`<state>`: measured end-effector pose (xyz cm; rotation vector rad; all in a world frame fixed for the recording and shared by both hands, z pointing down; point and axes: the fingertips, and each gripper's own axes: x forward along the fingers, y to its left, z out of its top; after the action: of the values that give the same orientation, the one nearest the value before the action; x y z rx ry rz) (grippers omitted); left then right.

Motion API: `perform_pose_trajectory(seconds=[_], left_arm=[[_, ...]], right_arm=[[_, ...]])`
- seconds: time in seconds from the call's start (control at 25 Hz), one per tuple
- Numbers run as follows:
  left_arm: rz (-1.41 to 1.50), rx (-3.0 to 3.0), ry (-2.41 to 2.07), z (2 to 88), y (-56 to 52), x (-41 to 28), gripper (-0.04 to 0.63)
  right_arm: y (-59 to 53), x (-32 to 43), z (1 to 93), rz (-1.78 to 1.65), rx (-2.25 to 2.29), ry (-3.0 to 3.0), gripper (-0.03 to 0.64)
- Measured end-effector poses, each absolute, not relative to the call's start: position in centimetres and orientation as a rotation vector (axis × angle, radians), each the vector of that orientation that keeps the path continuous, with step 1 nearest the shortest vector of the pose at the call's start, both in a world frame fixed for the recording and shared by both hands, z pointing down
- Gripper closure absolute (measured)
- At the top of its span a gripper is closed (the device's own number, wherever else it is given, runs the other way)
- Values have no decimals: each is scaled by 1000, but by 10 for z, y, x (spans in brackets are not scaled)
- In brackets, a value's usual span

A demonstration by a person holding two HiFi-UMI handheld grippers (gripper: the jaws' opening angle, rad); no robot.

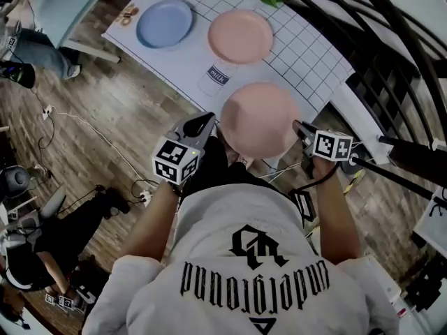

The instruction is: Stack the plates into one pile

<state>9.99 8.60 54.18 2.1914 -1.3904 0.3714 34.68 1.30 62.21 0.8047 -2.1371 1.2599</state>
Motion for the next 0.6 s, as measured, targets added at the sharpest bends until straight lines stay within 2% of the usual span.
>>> perform_pose_trajectory(seconds=[0.32,0.6], left_arm=[[288,2251,-1505,483,107,111,546],[287,2254,-1558,459,117,105,546]], right_arm=[[7,340,557,1145,783,-2276,598],[7,337,539,1148,782,-2314,598]])
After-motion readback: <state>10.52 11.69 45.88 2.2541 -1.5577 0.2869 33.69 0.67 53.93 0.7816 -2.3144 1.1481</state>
